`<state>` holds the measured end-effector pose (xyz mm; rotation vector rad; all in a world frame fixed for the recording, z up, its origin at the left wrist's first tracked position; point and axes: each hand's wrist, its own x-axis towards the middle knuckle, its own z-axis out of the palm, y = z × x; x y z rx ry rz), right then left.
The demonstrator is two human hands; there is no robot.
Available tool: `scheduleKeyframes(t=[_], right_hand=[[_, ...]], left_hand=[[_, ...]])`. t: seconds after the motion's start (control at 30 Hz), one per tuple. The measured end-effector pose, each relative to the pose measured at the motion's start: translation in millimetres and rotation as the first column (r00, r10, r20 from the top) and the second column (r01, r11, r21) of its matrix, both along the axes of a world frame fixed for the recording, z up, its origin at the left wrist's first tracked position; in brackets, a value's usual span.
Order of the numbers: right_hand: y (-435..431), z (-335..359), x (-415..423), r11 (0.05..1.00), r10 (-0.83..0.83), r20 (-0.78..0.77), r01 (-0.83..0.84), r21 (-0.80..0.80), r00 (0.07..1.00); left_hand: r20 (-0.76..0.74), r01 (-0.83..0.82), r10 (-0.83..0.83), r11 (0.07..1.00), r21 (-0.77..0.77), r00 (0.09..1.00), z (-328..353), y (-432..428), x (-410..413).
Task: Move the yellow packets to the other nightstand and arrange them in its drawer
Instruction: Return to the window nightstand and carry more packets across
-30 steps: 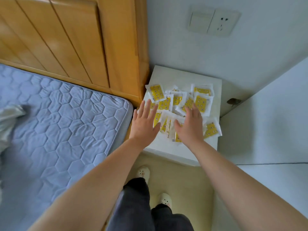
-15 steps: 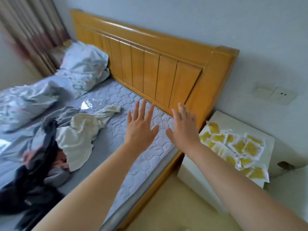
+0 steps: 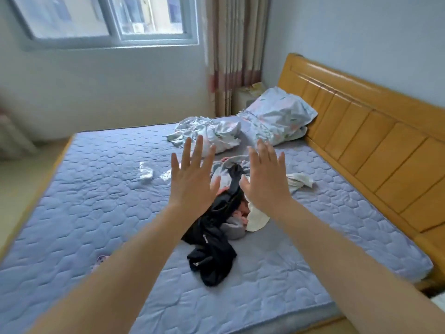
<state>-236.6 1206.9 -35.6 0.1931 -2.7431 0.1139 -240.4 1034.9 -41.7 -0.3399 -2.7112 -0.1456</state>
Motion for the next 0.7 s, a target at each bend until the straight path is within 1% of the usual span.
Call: scheduleKeyframes(t=[0.07,0.17,0.27,0.4,0.53,0.7], right_hand=[[-48.2,10.1,-11.5,0.995,0.086,-0.046,-0.083,0.063,0.995],[-112.4,24.2,-27.8,0.975,0.216,-0.109,-0.209,0.078,0.970],[-171.4,31.9,-37.2,0.934,0.353,-0.118,-0.343,0.095,0.928],[-250.3,44.3,-36.9,0.889,0.455,-0.096,-0.446,0.101,0.885],[-343.0,55.4,-17.1,0.830,0.558,-0.111,-0.551,0.092,0.822],[-480.4,64.9,41.7,0.762,0.646,-0.157,-0.643,0.072,0.747]], left_hand=[[-0.008,-0.077,0.077,0.997,-0.011,0.997,2.8,-47.2,-0.9],[-0.062,-0.170,0.170,0.985,0.009,0.983,3.8,-105.3,1.2],[-0.119,-0.281,0.282,0.959,0.026,0.952,1.2,-159.5,8.7],[-0.163,-0.417,0.416,0.908,0.026,0.895,13.3,-233.2,26.6],[-0.203,-0.507,0.504,0.861,0.040,0.840,29.3,-317.5,61.8],[-0.191,-0.616,0.609,0.787,0.028,0.769,42.7,-443.7,134.8]])
